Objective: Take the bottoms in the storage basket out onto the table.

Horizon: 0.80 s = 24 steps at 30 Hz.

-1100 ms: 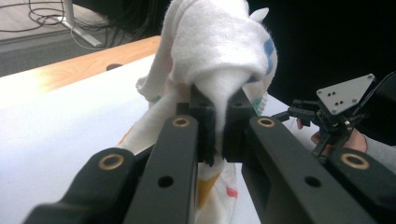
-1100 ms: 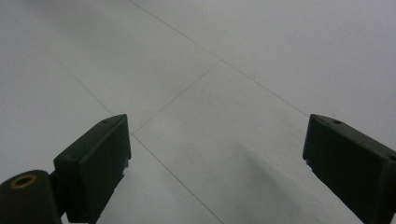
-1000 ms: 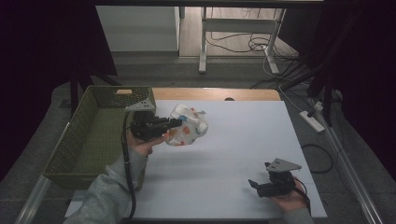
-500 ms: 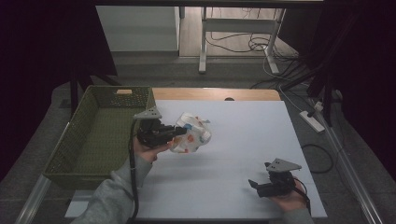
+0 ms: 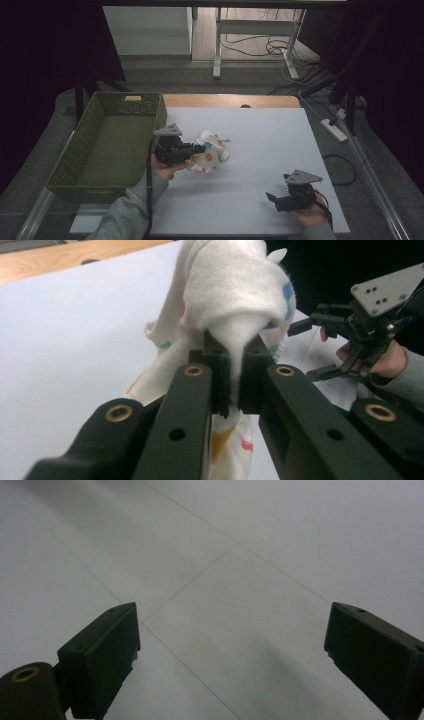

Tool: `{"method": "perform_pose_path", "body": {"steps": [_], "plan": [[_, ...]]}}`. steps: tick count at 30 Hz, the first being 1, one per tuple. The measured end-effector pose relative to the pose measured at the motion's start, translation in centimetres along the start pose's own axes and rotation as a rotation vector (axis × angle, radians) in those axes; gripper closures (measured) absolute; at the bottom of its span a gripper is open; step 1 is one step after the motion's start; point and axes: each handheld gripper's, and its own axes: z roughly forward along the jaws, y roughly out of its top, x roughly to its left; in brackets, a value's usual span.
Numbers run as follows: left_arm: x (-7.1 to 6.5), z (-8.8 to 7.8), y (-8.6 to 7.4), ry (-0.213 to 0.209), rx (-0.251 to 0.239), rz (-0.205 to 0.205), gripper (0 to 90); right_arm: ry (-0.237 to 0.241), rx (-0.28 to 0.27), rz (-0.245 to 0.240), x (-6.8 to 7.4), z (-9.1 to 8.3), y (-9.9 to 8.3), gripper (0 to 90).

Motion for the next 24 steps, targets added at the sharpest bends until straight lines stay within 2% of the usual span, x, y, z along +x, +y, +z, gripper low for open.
{"method": "perform_pose_path", "body": {"steps": [17, 24], "plan": [[0.4, 2.6, -1.4, 0.019, 0.056, -0.024, 84.8, -0.001, 0.000, 0.002, 0.0, 0.0, 0.0, 8.1], [0.5, 3.9, -1.9, 0.036, 0.094, -0.016, 84.8, -0.001, 0.001, 0.002, 0.0, 0.0, 0.0, 8.1]]}}
